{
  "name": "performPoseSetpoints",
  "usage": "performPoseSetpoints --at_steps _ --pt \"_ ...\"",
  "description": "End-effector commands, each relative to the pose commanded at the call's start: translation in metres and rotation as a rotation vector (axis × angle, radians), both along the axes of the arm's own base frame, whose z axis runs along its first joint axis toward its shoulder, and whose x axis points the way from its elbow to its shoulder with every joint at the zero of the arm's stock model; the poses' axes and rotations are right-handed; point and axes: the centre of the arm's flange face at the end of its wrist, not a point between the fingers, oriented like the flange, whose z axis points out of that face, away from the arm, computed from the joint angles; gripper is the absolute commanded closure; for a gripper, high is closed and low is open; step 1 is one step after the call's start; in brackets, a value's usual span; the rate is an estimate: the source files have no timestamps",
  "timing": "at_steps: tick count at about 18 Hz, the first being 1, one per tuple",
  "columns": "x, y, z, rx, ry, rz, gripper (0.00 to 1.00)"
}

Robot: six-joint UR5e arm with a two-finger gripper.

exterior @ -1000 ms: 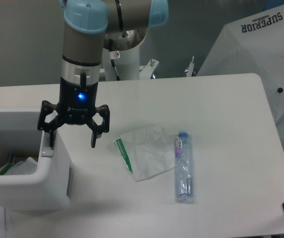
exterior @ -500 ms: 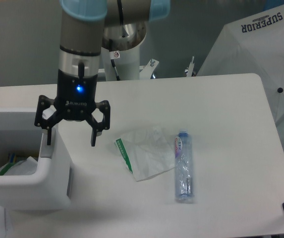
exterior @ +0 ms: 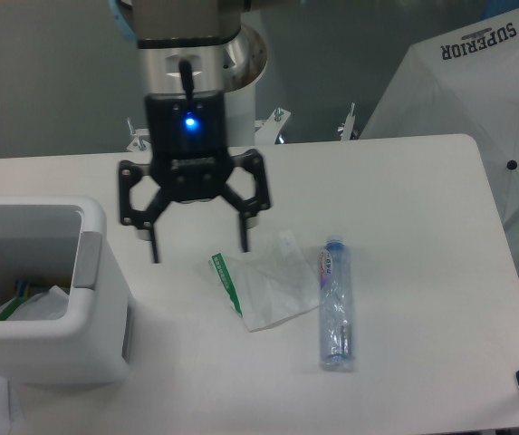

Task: Open the trash can
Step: 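Raise the gripper away from the opened bin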

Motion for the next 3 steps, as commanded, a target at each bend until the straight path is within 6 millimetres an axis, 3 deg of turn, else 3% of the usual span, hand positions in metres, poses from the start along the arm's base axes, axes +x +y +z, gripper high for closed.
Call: performPoseSetpoints --at_steps 3 --pt "-0.015 -0.01 -0.004 -0.03 0.019 0.002 0.0"
